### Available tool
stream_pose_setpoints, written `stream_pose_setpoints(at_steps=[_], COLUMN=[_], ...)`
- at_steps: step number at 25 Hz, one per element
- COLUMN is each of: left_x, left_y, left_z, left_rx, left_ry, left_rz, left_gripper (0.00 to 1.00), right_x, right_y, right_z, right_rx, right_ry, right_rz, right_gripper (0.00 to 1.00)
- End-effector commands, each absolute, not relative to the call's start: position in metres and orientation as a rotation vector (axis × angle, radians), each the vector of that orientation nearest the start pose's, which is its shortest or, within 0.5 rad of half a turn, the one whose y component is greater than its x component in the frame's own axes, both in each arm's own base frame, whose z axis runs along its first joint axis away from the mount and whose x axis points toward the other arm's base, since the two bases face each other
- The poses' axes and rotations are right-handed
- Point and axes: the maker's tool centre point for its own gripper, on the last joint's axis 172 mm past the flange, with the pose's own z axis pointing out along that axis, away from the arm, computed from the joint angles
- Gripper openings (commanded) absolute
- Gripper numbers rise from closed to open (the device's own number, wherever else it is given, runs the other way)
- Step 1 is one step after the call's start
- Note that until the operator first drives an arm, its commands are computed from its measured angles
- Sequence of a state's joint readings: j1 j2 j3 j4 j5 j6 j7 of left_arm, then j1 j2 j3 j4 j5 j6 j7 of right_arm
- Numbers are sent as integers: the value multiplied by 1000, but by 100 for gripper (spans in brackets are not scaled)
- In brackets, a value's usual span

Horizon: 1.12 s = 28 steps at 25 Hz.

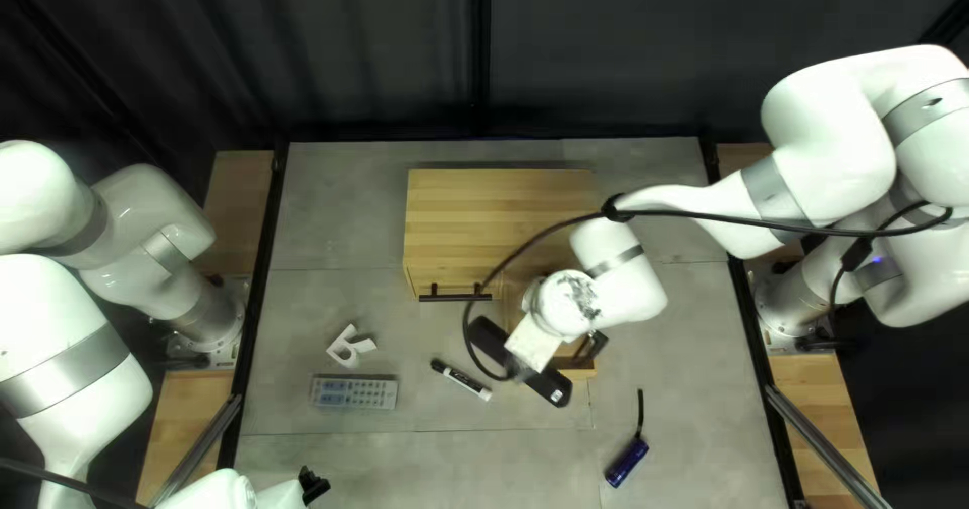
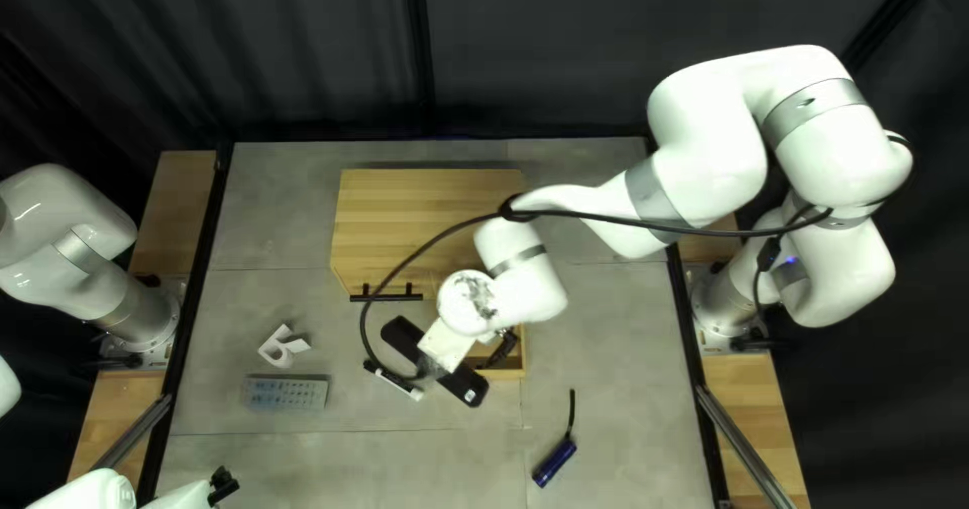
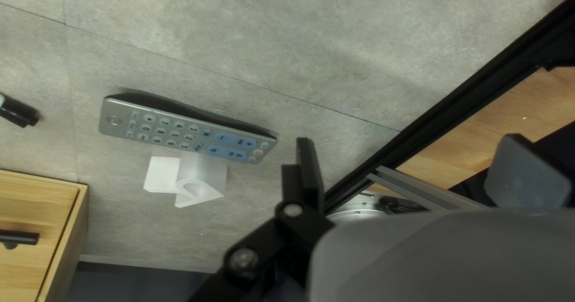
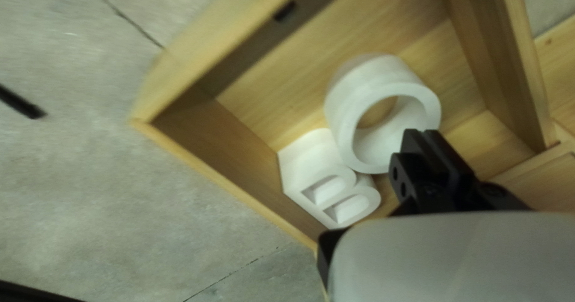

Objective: Open drawers and place objects into drawer and close

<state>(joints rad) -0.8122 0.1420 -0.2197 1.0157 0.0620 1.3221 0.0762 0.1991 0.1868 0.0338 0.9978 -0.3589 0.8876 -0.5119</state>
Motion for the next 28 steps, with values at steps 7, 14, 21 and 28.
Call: stream_pose_setpoints(at_steps=[7,14,21,28], left_x=[193,193,193,193], left_y=[-302,-302,-302,-302], left_z=[115,115,115,115], left_rx=[-2409,-2409,-2409,-2409], left_ry=[1547,1547,1547,1547], left_rz=[558,558,558,558], left_gripper=[100,100,100,100], right_x=[458,444,441,441], right_y=[89,86,82,81], right_z=[87,84,83,68], right_rx=[-2614,-2341,-2251,-2230], right_ry=[-2160,-2425,-2492,-2468], right_rz=[200,267,308,343], right_gripper=[0,0,0,0])
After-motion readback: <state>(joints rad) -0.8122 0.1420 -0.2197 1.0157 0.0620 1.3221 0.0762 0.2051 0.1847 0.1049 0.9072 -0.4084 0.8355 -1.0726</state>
